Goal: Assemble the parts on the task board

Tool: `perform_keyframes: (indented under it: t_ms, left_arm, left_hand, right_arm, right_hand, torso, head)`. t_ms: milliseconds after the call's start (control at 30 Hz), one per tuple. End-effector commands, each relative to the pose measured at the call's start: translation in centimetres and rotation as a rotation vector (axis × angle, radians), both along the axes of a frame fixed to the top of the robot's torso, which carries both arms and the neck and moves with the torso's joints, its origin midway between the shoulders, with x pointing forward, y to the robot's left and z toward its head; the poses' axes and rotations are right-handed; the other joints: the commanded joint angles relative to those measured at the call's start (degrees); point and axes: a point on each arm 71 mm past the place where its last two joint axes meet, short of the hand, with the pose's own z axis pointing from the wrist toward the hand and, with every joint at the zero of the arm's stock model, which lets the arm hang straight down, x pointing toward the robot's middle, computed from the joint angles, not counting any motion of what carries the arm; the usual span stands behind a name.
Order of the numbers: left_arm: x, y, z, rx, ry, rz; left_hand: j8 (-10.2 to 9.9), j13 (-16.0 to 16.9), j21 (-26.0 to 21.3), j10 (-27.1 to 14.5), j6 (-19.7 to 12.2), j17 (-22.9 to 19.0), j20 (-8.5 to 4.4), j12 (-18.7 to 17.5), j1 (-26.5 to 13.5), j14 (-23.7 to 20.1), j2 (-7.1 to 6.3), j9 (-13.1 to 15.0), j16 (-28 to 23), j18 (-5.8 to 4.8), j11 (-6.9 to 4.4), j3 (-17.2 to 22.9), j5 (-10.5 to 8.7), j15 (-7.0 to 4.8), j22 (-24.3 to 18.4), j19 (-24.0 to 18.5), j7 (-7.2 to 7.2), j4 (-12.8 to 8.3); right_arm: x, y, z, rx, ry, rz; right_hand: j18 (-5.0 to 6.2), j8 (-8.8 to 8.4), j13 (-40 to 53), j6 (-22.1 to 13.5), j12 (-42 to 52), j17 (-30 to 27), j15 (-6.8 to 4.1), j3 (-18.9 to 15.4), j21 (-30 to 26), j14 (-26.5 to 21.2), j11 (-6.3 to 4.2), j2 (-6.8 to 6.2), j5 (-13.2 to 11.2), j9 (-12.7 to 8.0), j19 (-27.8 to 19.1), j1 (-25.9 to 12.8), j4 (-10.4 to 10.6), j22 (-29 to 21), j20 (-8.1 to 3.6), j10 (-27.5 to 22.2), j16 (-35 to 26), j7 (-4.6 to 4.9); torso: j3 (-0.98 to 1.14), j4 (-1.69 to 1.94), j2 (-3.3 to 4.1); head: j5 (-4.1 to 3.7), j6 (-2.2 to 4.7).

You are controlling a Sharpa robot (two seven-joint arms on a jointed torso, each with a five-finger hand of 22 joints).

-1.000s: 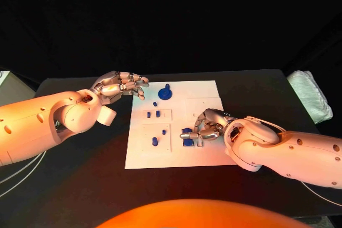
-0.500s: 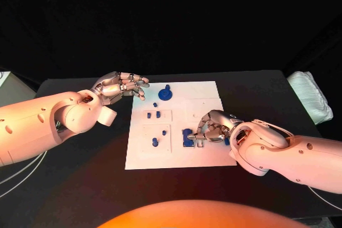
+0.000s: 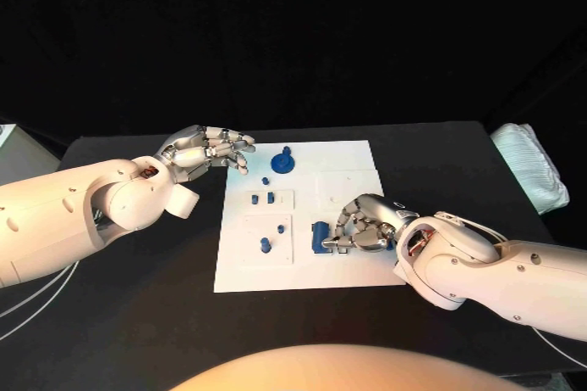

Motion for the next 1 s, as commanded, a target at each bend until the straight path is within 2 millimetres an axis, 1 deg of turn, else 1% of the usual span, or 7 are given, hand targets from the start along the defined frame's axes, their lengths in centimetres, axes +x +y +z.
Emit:
perform_keyframes:
  t_ms: [33,133,267,367,467,667,1000]
  left_arm:
    - [-0.12,-0.21,0.03,-0.016,0.008,-0.023]
    - [-0.13,-0.2,0.04,-0.016,0.008,-0.023]
    - [-0.13,-0.18,0.04,-0.015,0.008,-0.022]
    - [-0.12,-0.15,0.03,-0.015,0.008,-0.021]
    - [-0.12,-0.13,0.03,-0.014,0.008,-0.02]
    - [-0.1,-0.07,0.01,-0.013,0.009,-0.019]
    - [-0.09,0.01,-0.01,-0.011,0.01,-0.017]
  left_hand:
    - [0.28,0.06,-0.19,-0.25,0.32,0.02,0.0,-0.2,0.07,-0.42,0.31,0.06,0.22,0.73,0.13,0.27,0.2,0.03,-0.07,0.11,-0.15,-0.02]
    - [0.28,0.06,-0.19,-0.25,0.32,0.02,0.0,-0.2,0.07,-0.42,0.31,0.06,0.22,0.73,0.13,0.27,0.2,0.03,-0.07,0.11,-0.15,-0.02]
    - [0.28,0.06,-0.19,-0.25,0.32,0.02,0.0,-0.2,0.07,-0.42,0.31,0.06,0.22,0.73,0.13,0.27,0.2,0.03,-0.07,0.11,-0.15,-0.02]
    - [0.28,0.06,-0.19,-0.25,0.32,0.02,0.0,-0.2,0.07,-0.42,0.31,0.06,0.22,0.73,0.13,0.27,0.2,0.03,-0.07,0.11,-0.15,-0.02]
    - [0.28,0.06,-0.19,-0.25,0.32,0.02,0.0,-0.2,0.07,-0.42,0.31,0.06,0.22,0.73,0.13,0.27,0.2,0.03,-0.07,0.11,-0.15,-0.02]
    - [0.28,0.06,-0.19,-0.25,0.32,0.02,0.0,-0.2,0.07,-0.42,0.31,0.06,0.22,0.73,0.13,0.27,0.2,0.03,-0.07,0.11,-0.15,-0.02]
    - [0.28,0.06,-0.19,-0.25,0.32,0.02,0.0,-0.2,0.07,-0.42,0.31,0.06,0.22,0.73,0.13,0.27,0.2,0.03,-0.07,0.11,-0.15,-0.02]
  right_arm:
    - [-0.24,0.28,-0.13,0.007,-0.008,0.019]
    - [-0.18,0.23,-0.24,-0.001,-0.007,0.008]
    - [-0.01,0.15,-0.43,-0.018,-0.006,-0.011]
    - [0.08,0.12,-0.51,-0.027,-0.006,-0.019]
    - [0.15,0.04,-0.58,-0.034,-0.006,-0.024]
    - [0.15,-0.17,-0.6,-0.038,-0.005,-0.027]
    - [-0.12,-0.68,-0.4,-0.023,-0.006,-0.025]
  right_hand:
    - [-0.62,0.29,11.06,0.33,0.47,14.9,-0.54,-0.1,0.38,5.99,-0.46,0.24,0.41,0.22,5.77,0.62,-0.08,14.84,-0.39,2.69,0.24,-0.26]
    - [-0.67,0.72,11.35,0.31,0.86,14.9,-0.64,0.06,0.59,5.99,-0.58,0.61,0.45,0.58,5.82,0.87,-0.09,14.89,-0.49,2.96,0.24,-0.39]
    - [-0.75,1.51,11.94,0.21,1.65,14.97,-0.88,0.64,1.02,6.0,-0.84,2.04,0.45,1.3,5.92,1.62,-0.17,15.0,-0.72,3.49,0.28,-0.67]
    - [-0.77,2.11,12.24,0.03,2.04,14.96,-1.07,1.91,1.14,6.0,-1.04,2.52,-1.5,1.92,5.94,2.23,-0.13,15.03,-0.94,3.76,0.27,-0.87]
    - [-0.79,2.3,12.44,-0.14,2.3,14.97,-1.18,2.95,1.24,6.0,-1.17,2.99,-0.79,2.16,5.97,3.02,-0.25,15.06,-1.04,3.93,0.27,-1.01]
    - [-0.82,2.41,12.52,-0.4,2.36,14.95,-1.32,4.33,1.36,6.0,-1.31,3.18,1.22,2.42,5.99,3.95,-0.19,15.09,-1.18,3.99,0.26,-1.14]
    - [-0.79,2.45,12.44,-0.44,2.24,14.92,-1.31,4.43,1.25,5.99,-1.27,2.47,2.03,2.52,5.97,3.33,-0.09,15.06,-1.21,3.93,0.25,-1.08]
  torso:
    - [0.01,0.08,0.05]
    - [-0.02,0.13,0.02]
    - [-0.04,0.22,0.05]
    - [0.0,0.19,0.07]
    - [0.03,0.19,0.08]
    - [0.09,0.07,0.05]
    - [0.08,0.03,0.01]
  head:
    - [-0.08,-0.06]
    - [-0.18,-0.16]
    - [-0.21,-0.17]
    - [-0.2,-0.22]
    - [-0.14,-0.33]
    - [-0.08,-0.42]
    - [-0.06,-0.38]
